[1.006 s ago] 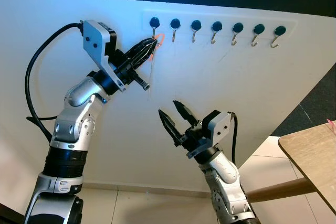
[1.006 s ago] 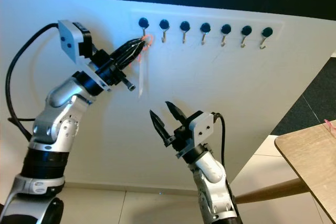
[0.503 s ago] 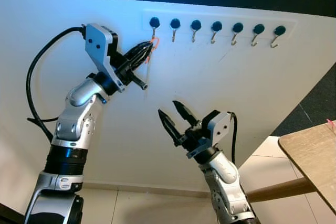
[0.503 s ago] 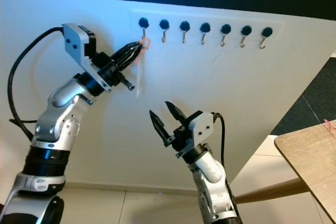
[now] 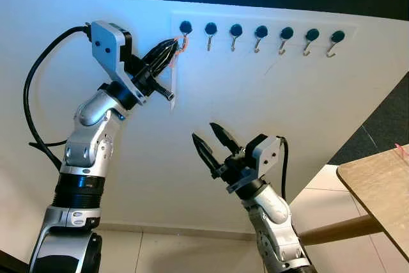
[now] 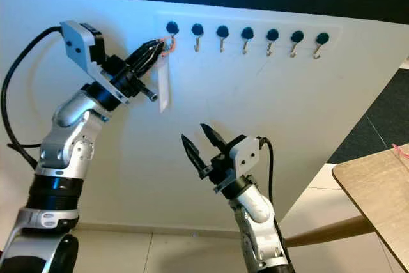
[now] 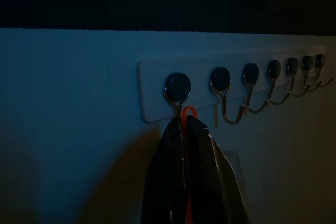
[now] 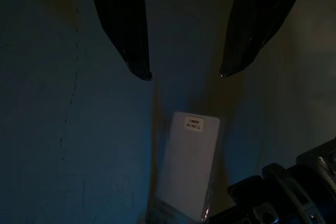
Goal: Hang keys on a hook
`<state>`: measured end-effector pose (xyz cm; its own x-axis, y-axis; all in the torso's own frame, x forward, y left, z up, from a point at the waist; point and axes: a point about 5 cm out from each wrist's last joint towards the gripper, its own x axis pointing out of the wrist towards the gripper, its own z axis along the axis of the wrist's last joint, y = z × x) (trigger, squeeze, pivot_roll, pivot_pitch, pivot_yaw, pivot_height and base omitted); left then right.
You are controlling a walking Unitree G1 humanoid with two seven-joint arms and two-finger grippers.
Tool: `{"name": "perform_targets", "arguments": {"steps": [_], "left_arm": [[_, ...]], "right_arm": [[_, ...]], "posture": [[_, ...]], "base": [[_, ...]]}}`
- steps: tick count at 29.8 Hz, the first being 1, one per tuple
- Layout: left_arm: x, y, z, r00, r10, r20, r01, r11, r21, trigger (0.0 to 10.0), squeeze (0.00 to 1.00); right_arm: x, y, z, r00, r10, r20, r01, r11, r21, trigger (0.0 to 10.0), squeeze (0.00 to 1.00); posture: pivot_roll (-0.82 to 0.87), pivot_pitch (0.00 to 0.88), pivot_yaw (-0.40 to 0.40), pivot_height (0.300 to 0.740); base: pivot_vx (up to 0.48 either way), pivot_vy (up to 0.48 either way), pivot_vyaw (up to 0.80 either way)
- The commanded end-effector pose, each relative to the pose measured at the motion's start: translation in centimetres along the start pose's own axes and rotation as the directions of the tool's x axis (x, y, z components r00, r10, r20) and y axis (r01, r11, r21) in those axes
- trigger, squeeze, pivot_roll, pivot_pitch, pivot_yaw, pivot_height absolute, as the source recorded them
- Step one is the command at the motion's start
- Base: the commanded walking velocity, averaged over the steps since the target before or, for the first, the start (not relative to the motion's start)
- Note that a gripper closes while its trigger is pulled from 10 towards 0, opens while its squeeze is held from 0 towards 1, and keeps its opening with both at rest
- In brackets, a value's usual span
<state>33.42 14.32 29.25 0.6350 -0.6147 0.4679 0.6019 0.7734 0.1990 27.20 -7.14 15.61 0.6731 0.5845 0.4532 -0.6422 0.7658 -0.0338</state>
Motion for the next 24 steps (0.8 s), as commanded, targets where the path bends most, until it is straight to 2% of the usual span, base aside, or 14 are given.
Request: {"name": "perform_targets", "arguments": {"steps": [1, 7, 13, 22, 23, 24], "left_arm": [[0.1, -0.1, -0.2, 1.000, -0.008, 0.003, 0.008, 1.000, -0.014, 10.0, 0.00], [-0.5, -0.6, -2.7, 0.979, -0.065, -0.191, 0.062, 0.998, -0.023, 10.0, 0.00], [-0.8, -0.6, -3.5, 0.970, -0.052, -0.237, 0.047, 0.999, -0.028, 10.0, 0.00], [-0.7, -0.5, -3.4, 0.968, -0.050, -0.247, 0.046, 0.999, -0.022, 10.0, 0.00], [-0.7, -0.4, -3.3, 0.969, -0.045, -0.243, 0.041, 0.999, -0.021, 10.0, 0.15], [-0.7, -0.4, -3.3, 0.971, -0.039, -0.238, 0.035, 0.999, -0.020, 10.0, 0.77]], "right_arm": [[0.0, 0.0, 0.4, 1.000, 0.007, 0.013, -0.007, 1.000, 0.001, 10.0, 0.00], [0.0, 0.1, 0.3, 1.000, 0.011, 0.006, -0.011, 1.000, 0.001, 10.0, 0.00], [0.0, 0.1, 0.3, 1.000, 0.010, 0.006, -0.010, 1.000, 0.002, 10.0, 0.00], [0.0, 0.1, 0.2, 1.000, 0.009, 0.006, -0.009, 1.000, 0.002, 10.0, 0.00], [0.0, 0.1, 0.3, 1.000, 0.008, 0.006, -0.008, 1.000, 0.002, 10.0, 0.00], [-0.1, 0.1, 0.3, 1.000, 0.007, 0.007, -0.007, 1.000, 0.002, 10.0, 0.00]], "posture": [[0.05, 0.087, -0.049, 0.740], [0.05, 0.085, -0.047, 0.740], [0.05, 0.087, -0.047, 0.740], [0.06, 0.086, -0.046, 0.740], [0.05, 0.086, -0.045, 0.740], [0.06, 0.086, -0.045, 0.740]], "base": [[0.000, 0.000, 0.00], [0.000, 0.000, 0.00], [0.000, 0.000, 0.00], [0.000, 0.000, 0.00], [0.000, 0.000, 0.00], [0.000, 0.000, 0.00]]}}
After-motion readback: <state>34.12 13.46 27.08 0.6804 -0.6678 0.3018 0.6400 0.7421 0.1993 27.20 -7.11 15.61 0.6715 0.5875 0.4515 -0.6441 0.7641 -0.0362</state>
